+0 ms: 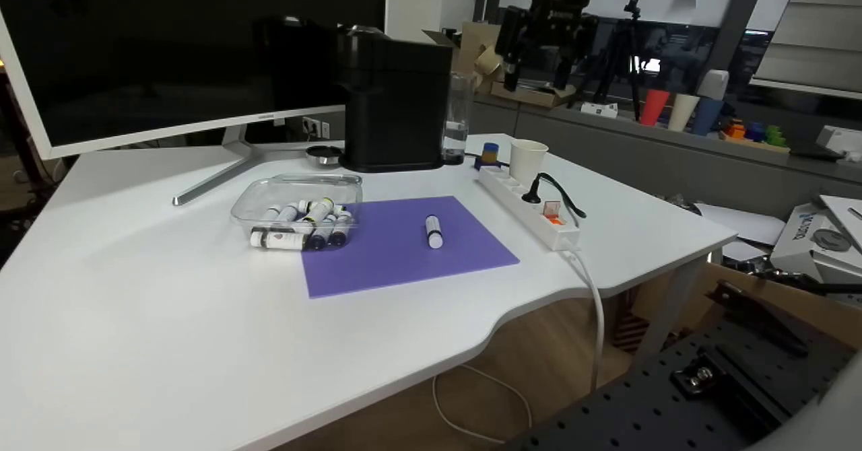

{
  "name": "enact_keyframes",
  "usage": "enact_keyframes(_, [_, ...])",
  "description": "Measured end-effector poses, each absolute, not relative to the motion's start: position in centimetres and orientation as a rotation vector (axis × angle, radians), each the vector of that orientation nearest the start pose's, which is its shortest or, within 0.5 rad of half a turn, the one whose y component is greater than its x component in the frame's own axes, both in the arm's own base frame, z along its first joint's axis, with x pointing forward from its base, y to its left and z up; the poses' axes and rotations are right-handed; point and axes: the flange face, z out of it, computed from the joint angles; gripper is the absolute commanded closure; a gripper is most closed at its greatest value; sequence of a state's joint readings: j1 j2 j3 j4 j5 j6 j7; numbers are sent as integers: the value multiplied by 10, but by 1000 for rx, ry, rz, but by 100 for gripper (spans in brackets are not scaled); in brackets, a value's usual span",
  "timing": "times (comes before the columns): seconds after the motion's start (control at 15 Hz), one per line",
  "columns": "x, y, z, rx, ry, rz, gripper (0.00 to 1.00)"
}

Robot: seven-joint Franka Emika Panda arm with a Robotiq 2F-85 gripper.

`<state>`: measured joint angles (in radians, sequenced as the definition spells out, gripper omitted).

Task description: Turn off the extension cable

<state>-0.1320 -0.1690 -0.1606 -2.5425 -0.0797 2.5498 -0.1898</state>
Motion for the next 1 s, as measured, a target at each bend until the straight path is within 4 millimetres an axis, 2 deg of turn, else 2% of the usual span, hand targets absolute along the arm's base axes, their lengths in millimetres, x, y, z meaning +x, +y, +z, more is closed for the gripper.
enact_keyframes(0.27, [443, -153, 294, -3203, 92, -212, 0])
enact_keyframes(0.33, [442, -157, 281, -3202, 97, -196, 25])
enact_keyframes(0.4, [441, -160, 269, -3202, 99, -178, 25])
enact_keyframes(0.47, [440, -162, 258, -3198, 100, -163, 31])
enact_keyframes(0.67, [435, -170, 232, -3185, 100, -122, 55])
enact_keyframes(1.0, [425, -188, 204, -3176, 91, -99, 89])
